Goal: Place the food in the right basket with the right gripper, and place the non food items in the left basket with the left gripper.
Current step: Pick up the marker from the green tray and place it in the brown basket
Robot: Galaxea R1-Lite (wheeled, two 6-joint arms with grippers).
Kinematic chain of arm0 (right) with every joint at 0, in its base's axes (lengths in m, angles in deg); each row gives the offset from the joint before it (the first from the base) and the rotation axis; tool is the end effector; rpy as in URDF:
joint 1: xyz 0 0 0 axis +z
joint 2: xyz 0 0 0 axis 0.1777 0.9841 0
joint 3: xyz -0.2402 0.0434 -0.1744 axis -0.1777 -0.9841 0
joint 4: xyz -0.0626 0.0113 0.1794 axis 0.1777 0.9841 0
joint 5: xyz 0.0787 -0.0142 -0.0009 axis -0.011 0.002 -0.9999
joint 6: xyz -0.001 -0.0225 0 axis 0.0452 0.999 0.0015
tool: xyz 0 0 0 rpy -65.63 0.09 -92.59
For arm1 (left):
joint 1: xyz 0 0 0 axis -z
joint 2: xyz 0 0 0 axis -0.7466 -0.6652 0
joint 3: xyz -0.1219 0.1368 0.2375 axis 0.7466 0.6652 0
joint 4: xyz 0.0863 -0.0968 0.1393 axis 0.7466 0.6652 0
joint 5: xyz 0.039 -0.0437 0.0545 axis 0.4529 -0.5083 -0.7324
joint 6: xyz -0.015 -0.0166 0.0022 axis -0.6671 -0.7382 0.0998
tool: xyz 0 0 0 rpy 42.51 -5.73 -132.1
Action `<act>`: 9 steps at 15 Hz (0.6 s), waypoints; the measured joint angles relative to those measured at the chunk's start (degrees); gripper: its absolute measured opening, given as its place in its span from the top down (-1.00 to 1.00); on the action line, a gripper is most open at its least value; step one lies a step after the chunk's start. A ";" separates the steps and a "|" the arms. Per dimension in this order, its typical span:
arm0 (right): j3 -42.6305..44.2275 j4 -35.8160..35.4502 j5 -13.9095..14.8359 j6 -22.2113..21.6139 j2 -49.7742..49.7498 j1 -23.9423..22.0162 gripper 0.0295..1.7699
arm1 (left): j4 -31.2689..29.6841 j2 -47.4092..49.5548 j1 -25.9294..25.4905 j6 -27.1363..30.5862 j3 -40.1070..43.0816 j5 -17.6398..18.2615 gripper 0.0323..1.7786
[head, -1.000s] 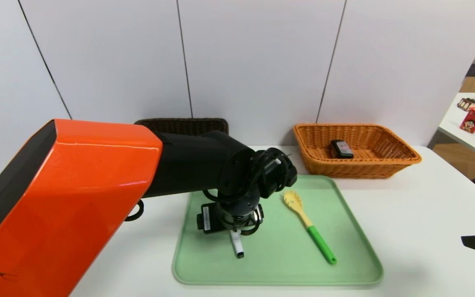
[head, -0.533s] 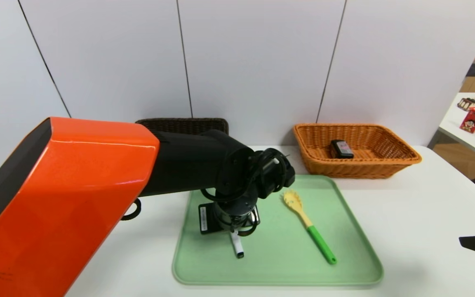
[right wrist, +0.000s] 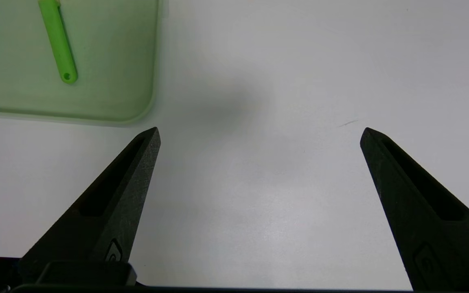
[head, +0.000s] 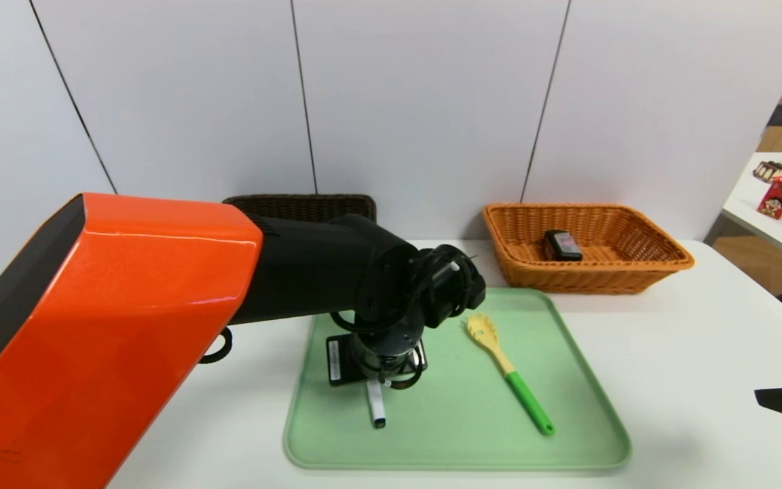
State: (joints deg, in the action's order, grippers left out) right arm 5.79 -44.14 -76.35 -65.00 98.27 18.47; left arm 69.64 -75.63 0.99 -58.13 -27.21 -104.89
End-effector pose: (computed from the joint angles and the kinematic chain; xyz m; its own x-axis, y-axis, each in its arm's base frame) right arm 0.1109 0.0137 0.2452 0.6609 -0.0100 -0.7504 -0.0745 0.9941 -0.0788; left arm 0.2681 -0.2979 0.1346 0.4535 0.0799 -0.8876 -0.2042 0.9788 -0.0162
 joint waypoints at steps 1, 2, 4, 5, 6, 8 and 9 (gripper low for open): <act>0.00 -0.02 0.05 0.00 0.02 0.00 -0.92 | 0.00 0.06 0.00 0.11 0.09 0.00 0.81; 0.00 -0.02 0.02 0.00 0.05 0.00 -0.92 | 0.04 0.28 0.10 0.22 0.20 0.01 0.81; -0.13 0.00 0.00 0.00 0.16 0.00 -0.92 | 0.24 1.11 0.71 0.50 0.23 0.11 0.81; -0.27 -0.02 0.05 0.00 0.17 0.00 -0.92 | 0.26 1.68 1.27 0.57 0.21 0.17 0.81; -0.39 -0.02 0.02 0.00 0.20 0.00 -0.92 | 0.15 2.43 2.01 0.55 0.04 0.30 0.81; -0.69 -0.02 0.02 0.00 0.22 0.00 -0.92 | 0.00 4.06 3.91 0.68 -0.10 0.41 0.81; -0.79 -0.02 0.02 0.00 0.22 0.00 -0.92 | -0.02 4.80 5.01 0.80 -0.11 0.41 0.81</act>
State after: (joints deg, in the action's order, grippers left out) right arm 5.00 -44.16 -76.32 -65.00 98.49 18.47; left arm 69.62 -70.82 6.00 -57.32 -27.32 -104.47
